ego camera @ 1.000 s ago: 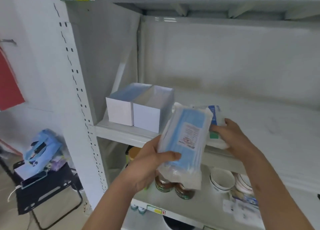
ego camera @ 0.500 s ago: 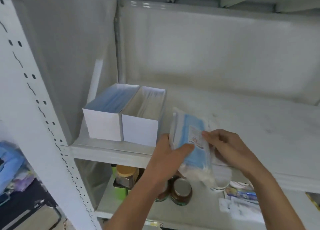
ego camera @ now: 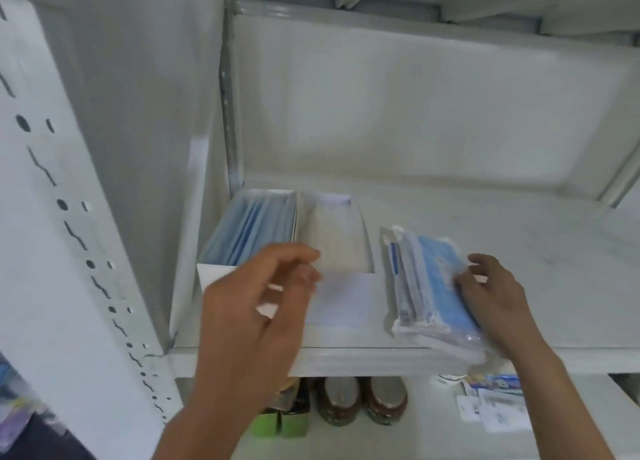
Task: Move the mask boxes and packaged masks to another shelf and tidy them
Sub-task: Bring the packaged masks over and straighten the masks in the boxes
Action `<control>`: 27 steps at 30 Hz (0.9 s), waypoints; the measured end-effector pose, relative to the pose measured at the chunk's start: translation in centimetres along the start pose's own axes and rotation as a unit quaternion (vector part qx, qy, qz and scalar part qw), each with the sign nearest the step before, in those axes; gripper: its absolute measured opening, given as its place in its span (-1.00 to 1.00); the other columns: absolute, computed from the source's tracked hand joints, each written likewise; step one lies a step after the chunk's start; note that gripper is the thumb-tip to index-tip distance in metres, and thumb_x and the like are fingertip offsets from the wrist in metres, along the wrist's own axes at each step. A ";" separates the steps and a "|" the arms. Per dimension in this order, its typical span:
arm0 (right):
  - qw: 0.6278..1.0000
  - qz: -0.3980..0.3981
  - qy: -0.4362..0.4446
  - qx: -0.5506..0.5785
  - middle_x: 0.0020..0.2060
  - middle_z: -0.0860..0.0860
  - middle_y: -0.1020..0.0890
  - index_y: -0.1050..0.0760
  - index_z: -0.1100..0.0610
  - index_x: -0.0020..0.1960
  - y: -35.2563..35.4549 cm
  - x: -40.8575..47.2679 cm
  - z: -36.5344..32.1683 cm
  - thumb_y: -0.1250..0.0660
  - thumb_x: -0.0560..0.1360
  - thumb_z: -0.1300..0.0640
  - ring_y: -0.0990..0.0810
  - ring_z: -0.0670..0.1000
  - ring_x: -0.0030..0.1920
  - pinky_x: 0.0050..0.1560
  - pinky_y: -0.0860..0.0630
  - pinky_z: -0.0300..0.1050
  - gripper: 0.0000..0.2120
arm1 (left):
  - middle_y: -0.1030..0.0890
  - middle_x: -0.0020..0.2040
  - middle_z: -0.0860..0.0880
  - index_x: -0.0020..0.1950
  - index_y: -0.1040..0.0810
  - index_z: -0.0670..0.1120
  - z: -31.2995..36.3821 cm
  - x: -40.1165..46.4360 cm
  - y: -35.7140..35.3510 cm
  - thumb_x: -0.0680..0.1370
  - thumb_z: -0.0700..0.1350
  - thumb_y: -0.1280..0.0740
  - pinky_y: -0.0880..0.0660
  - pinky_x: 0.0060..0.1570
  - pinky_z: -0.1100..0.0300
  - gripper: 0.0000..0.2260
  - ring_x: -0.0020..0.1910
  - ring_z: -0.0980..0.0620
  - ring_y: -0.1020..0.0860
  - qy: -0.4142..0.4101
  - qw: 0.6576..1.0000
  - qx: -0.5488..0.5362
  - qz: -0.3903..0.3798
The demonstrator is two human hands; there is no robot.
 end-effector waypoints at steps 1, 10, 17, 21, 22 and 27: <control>1.000 -0.012 -0.004 0.004 0.29 0.15 -0.57 -0.44 0.13 0.42 -0.3 0.0 -0.5 -0.26 0.61 0.13 -0.53 0.15 0.15 0.11 -0.37 -0.06 -0.62 | -0.69 -0.11 0.17 0.03 -0.65 0.01 -0.4 0.6 1.0 0.59 -0.16 -0.30 -0.61 -0.21 0.26 -0.86 -0.11 0.14 -0.68 -0.051 0.996 0.067 0.043; 0.989 -0.135 -0.022 0.052 0.43 0.04 -0.47 -0.36 -0.02 0.51 -3.6 -0.3 -4.6 -0.32 0.58 -0.06 -0.52 0.09 0.30 0.30 -0.45 0.03 -0.48 | -0.36 0.45 -0.04 0.44 -0.42 0.04 -8.2 3.5 2.4 0.61 0.04 -0.30 -0.48 0.15 0.01 -0.60 0.27 -0.14 -0.50 0.129 0.970 0.204 0.016; 0.969 -0.166 -0.022 0.180 0.42 -0.16 -0.39 -0.32 -0.18 0.50 -3.6 -0.9 -4.5 -0.30 0.61 -0.06 -0.44 -0.07 0.29 0.17 -0.35 -0.15 -0.52 | -0.49 0.33 0.00 0.37 -0.49 -0.01 -8.0 3.7 2.9 0.60 -0.01 -0.34 -0.48 0.04 0.18 -0.66 0.14 0.07 -0.49 0.097 0.972 0.212 -0.020; 0.886 -0.157 -0.131 0.416 0.21 -0.05 -0.65 -0.46 -0.13 0.40 -3.6 -0.4 -3.2 -0.29 0.60 0.01 -0.65 0.00 0.15 -0.05 -0.55 -0.04 -0.63 | -0.48 0.31 -0.02 0.26 -0.56 -0.03 -5.9 5.7 2.8 0.58 -0.08 -0.36 -0.58 0.04 0.02 -0.74 0.17 -0.04 -0.52 -0.020 0.952 0.304 -0.014; 0.870 -0.150 -0.153 0.443 0.19 -0.03 -0.66 -0.48 -0.10 0.39 -3.4 -0.3 -2.7 -0.29 0.60 0.00 -0.66 0.04 0.15 -0.05 -0.56 0.00 -0.63 | -0.53 0.26 0.00 0.23 -0.58 -0.02 -5.3 6.4 2.4 0.58 -0.10 -0.34 -0.59 0.02 0.03 -0.77 0.14 -0.04 -0.56 -0.048 0.951 0.302 -0.042; 0.865 -0.129 -0.153 0.460 0.24 0.00 -0.67 -0.54 -0.05 0.35 -3.4 0.2 -0.8 -0.31 0.59 0.02 -0.66 0.12 0.21 0.17 -0.55 0.11 -0.66 | -0.62 -0.05 0.13 0.02 -0.61 0.12 -4.7 8.0 0.6 0.61 -0.05 -0.22 -0.55 -0.14 0.13 -0.83 -0.10 0.04 -0.60 -0.016 0.898 0.399 -0.183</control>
Point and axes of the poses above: each hand's wrist, its own x-axis towards the middle knuckle, its own y-axis out of the back of the hand, z = x × y, the point moved 3 cm from there along x, towards the middle knuckle
